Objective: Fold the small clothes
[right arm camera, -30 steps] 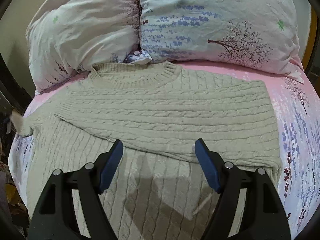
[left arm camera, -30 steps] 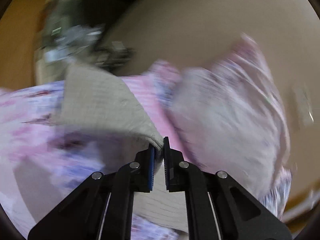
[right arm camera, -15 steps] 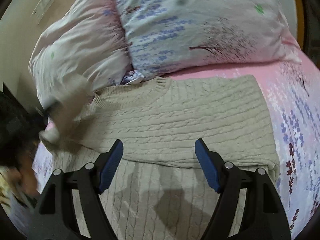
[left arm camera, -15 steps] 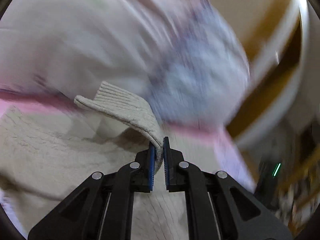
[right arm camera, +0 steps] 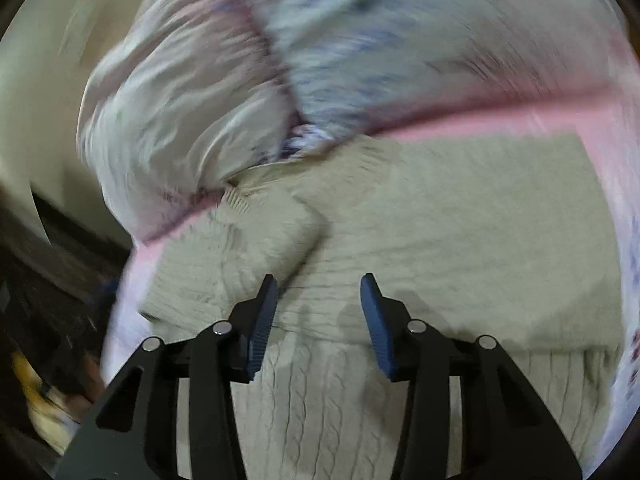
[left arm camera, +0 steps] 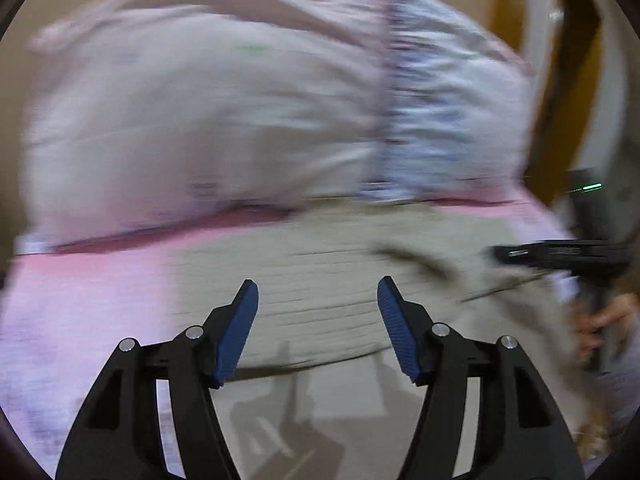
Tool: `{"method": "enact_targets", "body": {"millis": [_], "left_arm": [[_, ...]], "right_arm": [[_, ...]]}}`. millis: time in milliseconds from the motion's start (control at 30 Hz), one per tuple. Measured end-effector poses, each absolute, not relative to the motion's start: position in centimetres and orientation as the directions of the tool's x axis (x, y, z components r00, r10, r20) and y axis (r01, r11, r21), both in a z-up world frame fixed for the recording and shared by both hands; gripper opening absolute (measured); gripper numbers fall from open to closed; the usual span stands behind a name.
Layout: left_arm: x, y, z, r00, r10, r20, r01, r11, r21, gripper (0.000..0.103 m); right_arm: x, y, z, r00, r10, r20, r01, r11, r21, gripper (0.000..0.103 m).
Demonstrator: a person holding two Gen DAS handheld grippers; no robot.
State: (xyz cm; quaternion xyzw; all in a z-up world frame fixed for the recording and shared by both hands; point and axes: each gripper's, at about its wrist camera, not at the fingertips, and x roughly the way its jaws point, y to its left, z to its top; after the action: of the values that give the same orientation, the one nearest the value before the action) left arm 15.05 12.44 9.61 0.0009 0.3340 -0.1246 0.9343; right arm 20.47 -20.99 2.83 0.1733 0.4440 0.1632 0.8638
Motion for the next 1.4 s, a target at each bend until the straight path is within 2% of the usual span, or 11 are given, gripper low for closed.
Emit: {"method": "enact_targets", "body": {"millis": [133,233,367,467,733,867,967,1133,1233,1300,1400], "left_arm": [[14.5,17.2,7.8,0.710,-0.125,-0.693,0.141,0.989,-0.034,0.062],[13.9,18.1,6.2,0.684,-0.093,-0.724,0.141,0.990,0.006,0.062],[14.5,17.7,4.7,0.663,-0.047,-0.747,0.126,0.991,0.050,0.062],[15.7,17.4,3.9,0.644,-0.041,-0.764,0.119,0.992,0.047,0.061],[17.3,18.0,2.7,0.620,-0.011,-0.784,0.050,0.998,0.026,0.054],[17.6,18.2,2.4,0.617,-0.030,-0.786,0.039,0.999,-0.007,0.054],[17.6,18.1,2.5,0.619,-0.026,-0.785,0.041,0.999,-0.001,0.054],[17.7,17.9,2.6,0.627,-0.016,-0.779,0.046,0.999,0.016,0.054],[17.8,17.6,2.7,0.636,0.005,-0.772,0.044,0.998,0.043,0.054],[18.0,17.4,2.7,0.638,0.017,-0.770,0.042,0.998,0.056,0.051],[18.2,17.4,2.8,0.641,0.013,-0.767,0.035,0.998,0.046,0.043]], "right_arm": [[19.9,-14.4,4.2,0.583,0.363,-0.727,-0.275,0.930,0.244,0.047],[19.6,-10.2,4.8,0.625,0.297,-0.722,-0.334,0.938,0.096,0.058],[20.8,-6.6,3.4,0.655,0.148,-0.741,-0.329,0.939,-0.103,0.057],[22.5,-6.8,1.7,0.632,0.061,-0.773,-0.275,0.950,-0.150,0.007],[19.6,-17.8,4.0,0.748,0.153,-0.646,-0.017,0.977,0.212,0.007],[20.2,-21.8,-0.3,0.615,0.240,-0.751,0.060,0.936,0.348,0.021],[19.9,-24.4,-1.4,0.601,0.352,-0.717,0.081,0.866,0.493,0.024],[19.8,-27.0,-1.2,0.607,0.448,-0.656,0.109,0.771,0.627,0.039],[20.8,-28.5,-1.7,0.605,0.468,-0.644,0.136,0.736,0.663,0.035],[21.9,-28.3,-2.3,0.578,0.465,-0.671,0.143,0.752,0.644,0.008],[22.6,-27.5,-1.8,0.592,0.439,-0.676,0.113,0.785,0.609,0.007]]}}
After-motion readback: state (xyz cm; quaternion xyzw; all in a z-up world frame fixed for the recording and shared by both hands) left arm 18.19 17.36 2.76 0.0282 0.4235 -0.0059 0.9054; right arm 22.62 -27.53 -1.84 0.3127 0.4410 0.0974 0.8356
